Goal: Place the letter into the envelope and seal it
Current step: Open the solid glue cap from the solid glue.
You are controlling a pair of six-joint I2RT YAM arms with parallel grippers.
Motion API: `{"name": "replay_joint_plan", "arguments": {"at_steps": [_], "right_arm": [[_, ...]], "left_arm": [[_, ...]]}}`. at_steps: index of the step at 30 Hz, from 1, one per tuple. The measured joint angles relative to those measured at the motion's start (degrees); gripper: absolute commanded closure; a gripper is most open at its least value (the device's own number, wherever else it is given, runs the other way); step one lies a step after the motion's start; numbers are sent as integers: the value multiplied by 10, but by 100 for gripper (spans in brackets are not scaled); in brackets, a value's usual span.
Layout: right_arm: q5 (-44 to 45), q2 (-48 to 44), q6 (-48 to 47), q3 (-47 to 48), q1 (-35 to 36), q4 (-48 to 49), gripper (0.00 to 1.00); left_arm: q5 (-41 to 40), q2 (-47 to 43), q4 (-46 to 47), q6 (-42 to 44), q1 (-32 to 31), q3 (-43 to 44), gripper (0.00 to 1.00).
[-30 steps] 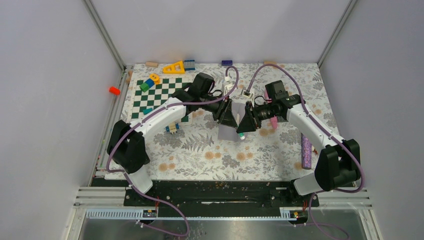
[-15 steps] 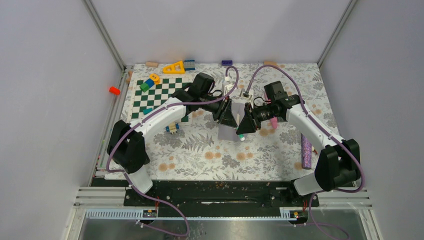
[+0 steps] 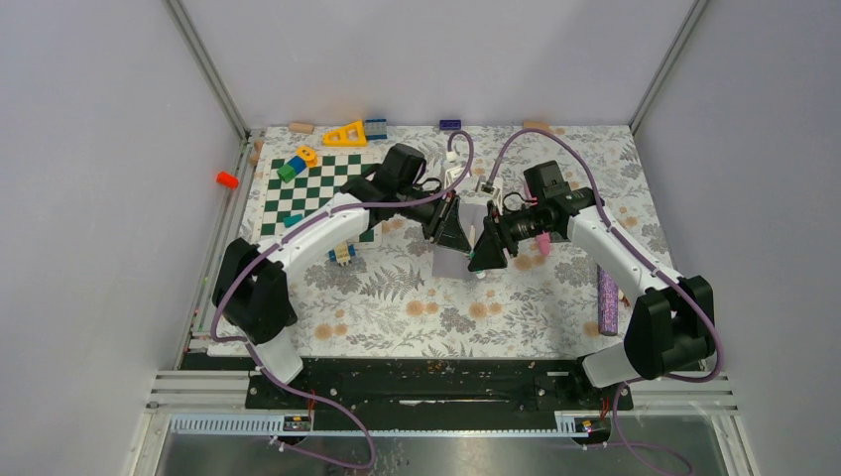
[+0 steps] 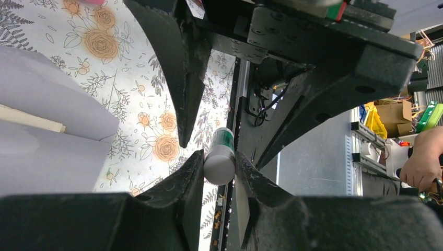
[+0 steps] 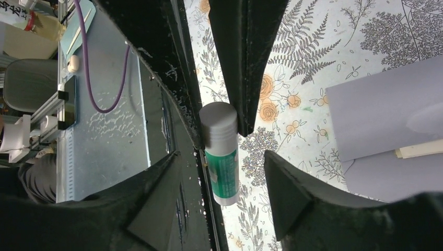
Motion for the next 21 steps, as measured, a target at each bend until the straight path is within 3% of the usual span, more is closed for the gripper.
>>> {"name": "replay_joint_plan", "arguments": {"at_steps": [7,13,17,21], "right_arm": [[-13,0,-2,0,-3,0,29],[-45,0,3,0,-22,4,29],[-70,0,55,-19,-39,61,28],[-76,-5,183,-80,-46,198,28]], "left_arm": [[21,0,33,-45,12,-4,86],[53,-8,202,-182,66,-80,86],[62,-16,280,-245,87,-118,86],[60,-36,378,-312,89,-163,86]]}}
